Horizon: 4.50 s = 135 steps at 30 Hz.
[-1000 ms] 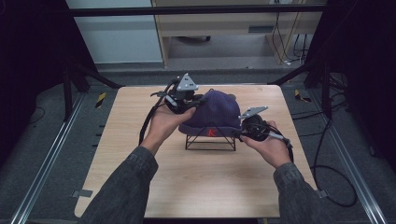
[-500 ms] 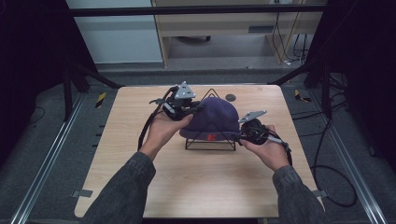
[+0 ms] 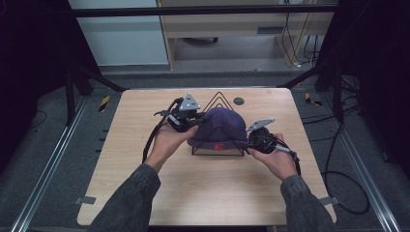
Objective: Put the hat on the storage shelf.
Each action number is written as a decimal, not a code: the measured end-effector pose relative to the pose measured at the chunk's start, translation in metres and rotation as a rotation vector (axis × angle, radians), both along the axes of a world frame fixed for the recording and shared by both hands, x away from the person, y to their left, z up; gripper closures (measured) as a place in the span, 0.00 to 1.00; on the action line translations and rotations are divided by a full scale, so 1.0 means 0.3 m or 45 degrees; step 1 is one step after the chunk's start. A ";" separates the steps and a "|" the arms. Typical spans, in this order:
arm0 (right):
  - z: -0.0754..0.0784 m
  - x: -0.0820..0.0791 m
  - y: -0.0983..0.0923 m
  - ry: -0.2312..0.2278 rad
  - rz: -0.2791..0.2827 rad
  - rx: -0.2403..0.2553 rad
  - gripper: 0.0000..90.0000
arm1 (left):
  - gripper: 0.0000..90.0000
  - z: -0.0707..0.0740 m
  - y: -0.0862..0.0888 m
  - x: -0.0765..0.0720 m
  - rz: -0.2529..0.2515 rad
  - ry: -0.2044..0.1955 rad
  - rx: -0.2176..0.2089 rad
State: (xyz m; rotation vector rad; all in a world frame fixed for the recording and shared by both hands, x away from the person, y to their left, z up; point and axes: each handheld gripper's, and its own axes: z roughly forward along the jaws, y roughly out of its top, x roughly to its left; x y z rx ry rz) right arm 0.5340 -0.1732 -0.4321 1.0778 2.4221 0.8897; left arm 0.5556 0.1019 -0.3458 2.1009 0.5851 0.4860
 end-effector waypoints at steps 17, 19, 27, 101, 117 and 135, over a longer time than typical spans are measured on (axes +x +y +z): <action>-0.027 -0.002 -0.002 0.010 0.008 -0.012 0.71 | 0.88 -0.027 -0.002 -0.005 -0.003 0.013 0.014; -0.029 -0.003 0.001 0.018 0.004 -0.016 0.71 | 0.88 -0.029 -0.003 -0.004 -0.004 0.011 0.019; -0.040 -0.002 -0.007 0.018 0.001 -0.003 0.71 | 0.88 -0.034 -0.003 -0.003 -0.006 0.017 0.026; 0.071 -0.143 -0.002 -0.110 -0.017 0.063 0.31 | 0.17 0.007 0.029 -0.183 0.053 0.033 0.034; 0.120 -0.195 0.049 -0.176 0.021 0.087 0.22 | 0.08 -0.028 0.064 -0.240 0.048 0.075 0.027; 0.075 -0.270 0.074 -0.180 0.059 0.092 0.13 | 0.04 -0.123 0.191 -0.289 0.089 0.121 0.034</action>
